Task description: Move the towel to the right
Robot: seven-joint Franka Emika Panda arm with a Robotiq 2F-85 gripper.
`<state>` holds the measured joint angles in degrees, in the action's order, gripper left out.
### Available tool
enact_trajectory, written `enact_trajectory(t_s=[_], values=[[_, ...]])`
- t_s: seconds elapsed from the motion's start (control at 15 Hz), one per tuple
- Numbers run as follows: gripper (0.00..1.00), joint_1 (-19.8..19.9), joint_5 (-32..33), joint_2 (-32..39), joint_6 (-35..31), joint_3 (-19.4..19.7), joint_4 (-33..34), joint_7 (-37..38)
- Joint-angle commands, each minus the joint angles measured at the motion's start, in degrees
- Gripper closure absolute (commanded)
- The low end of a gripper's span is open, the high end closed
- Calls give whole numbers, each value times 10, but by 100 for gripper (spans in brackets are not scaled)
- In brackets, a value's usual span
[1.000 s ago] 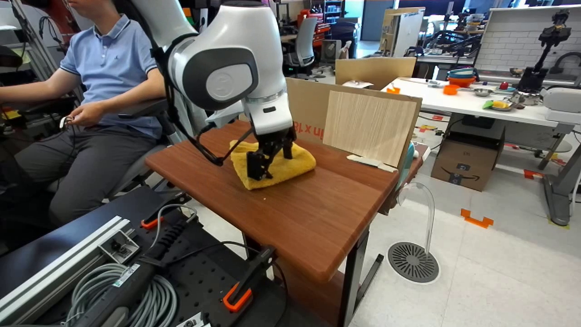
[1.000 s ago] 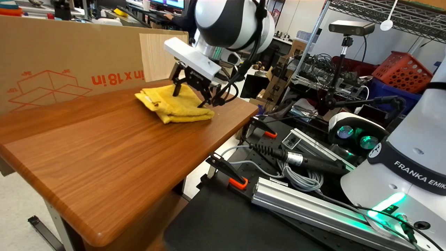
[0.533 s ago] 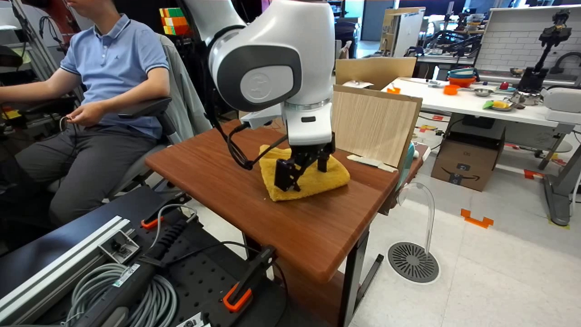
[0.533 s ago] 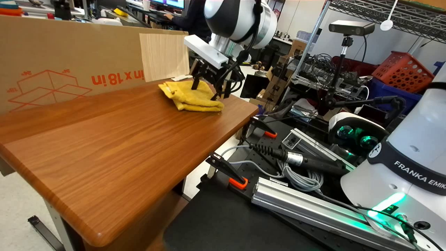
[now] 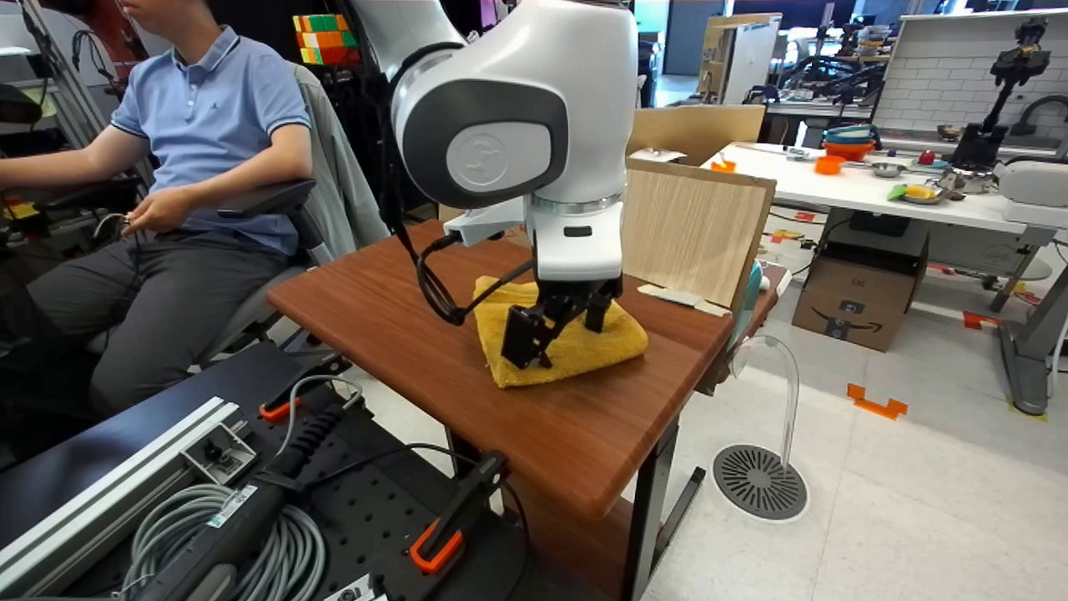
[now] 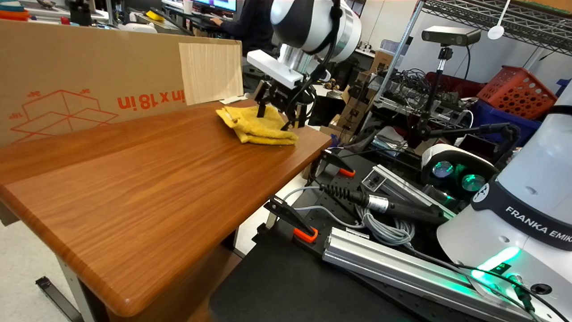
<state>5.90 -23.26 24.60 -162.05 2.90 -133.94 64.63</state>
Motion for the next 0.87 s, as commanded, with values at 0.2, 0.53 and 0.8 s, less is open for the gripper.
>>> enact_trajectory(t_s=[0.2,0.53,0.8], values=[[0,92,-193,-168,4,-107,-115,-194],[0,99,-318,-277,43,-113,-169,-311],[0,49,-298,-260,28,-67,-159,-289]])
